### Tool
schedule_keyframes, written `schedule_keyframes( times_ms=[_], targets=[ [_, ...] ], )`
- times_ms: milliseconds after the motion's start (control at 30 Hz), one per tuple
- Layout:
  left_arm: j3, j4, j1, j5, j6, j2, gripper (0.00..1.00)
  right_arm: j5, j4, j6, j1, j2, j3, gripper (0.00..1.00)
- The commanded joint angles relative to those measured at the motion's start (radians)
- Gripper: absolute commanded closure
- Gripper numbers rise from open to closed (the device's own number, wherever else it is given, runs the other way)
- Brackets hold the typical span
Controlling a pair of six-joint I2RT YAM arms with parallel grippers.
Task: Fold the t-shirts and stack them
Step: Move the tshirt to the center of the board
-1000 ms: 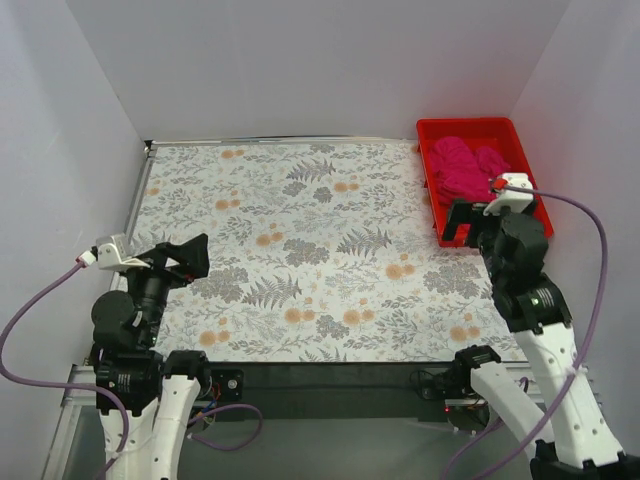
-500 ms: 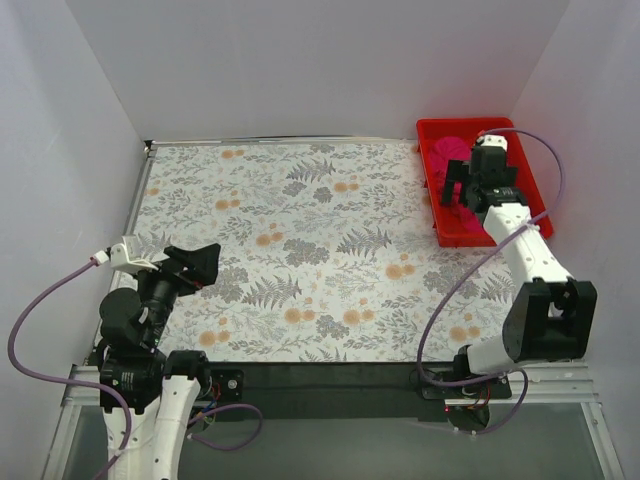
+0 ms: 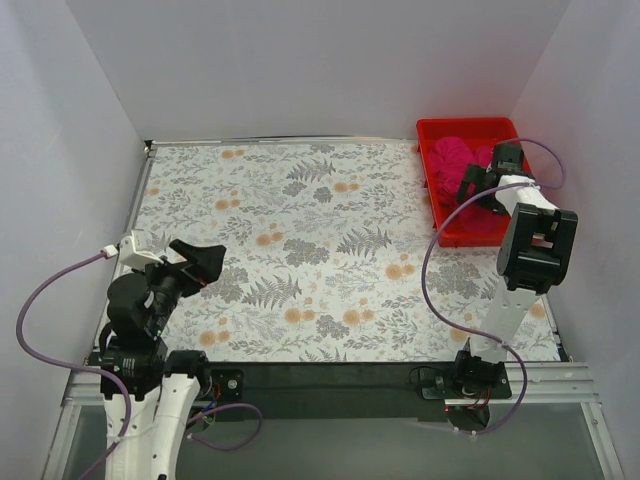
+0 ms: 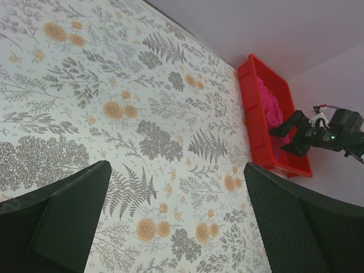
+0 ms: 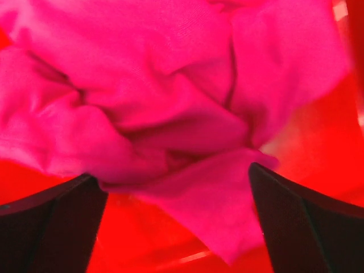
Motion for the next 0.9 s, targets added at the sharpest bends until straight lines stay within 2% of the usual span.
schedule_keyframes(
  times_ms=[0,33,67,100,167,367,500,667,733,867],
  targets=[
    [0.025,-0.03,0.002,0.008,-0.033,0.039,0.02,-0.159,0.017,-0.038,-0.006,0.05,0.071,0.19],
    [0.019,-0.022,0.002,0.005,-0.04,0.044,0.02,-0.187,0.017,-0.052,-0.006,0.061,0.075,0.3],
    [0.015,-0.014,0.002,0.01,-0.048,0.053,0.02,-0.23,0.02,-0.055,-0.007,0.058,0.075,0.59],
    [0.014,0.006,0.002,0.01,-0.057,0.058,0.02,-0.246,0.021,-0.055,-0.004,0.052,0.075,0.75],
    [0.017,0.02,0.002,0.022,-0.05,0.073,0.02,-0.263,0.023,-0.064,-0.001,0.007,0.068,0.98],
    [0.055,0.032,0.002,-0.005,0.05,0.131,0.02,-0.215,0.027,-0.085,0.092,-0.224,0.059,0.99],
    [0.071,0.069,0.002,-0.004,0.071,0.148,0.02,-0.192,0.027,-0.088,0.264,-0.352,0.145,0.99],
    [0.06,0.113,-0.01,-0.019,0.064,0.132,0.02,-0.275,0.066,-0.065,0.462,-0.387,0.338,0.99],
    [0.061,0.122,-0.018,-0.019,0.067,0.13,0.02,-0.325,0.104,-0.046,0.583,-0.378,0.419,0.99],
    [0.069,0.127,-0.025,-0.016,0.067,0.135,0.02,-0.367,0.162,-0.032,0.68,-0.347,0.509,0.99]
  ],
)
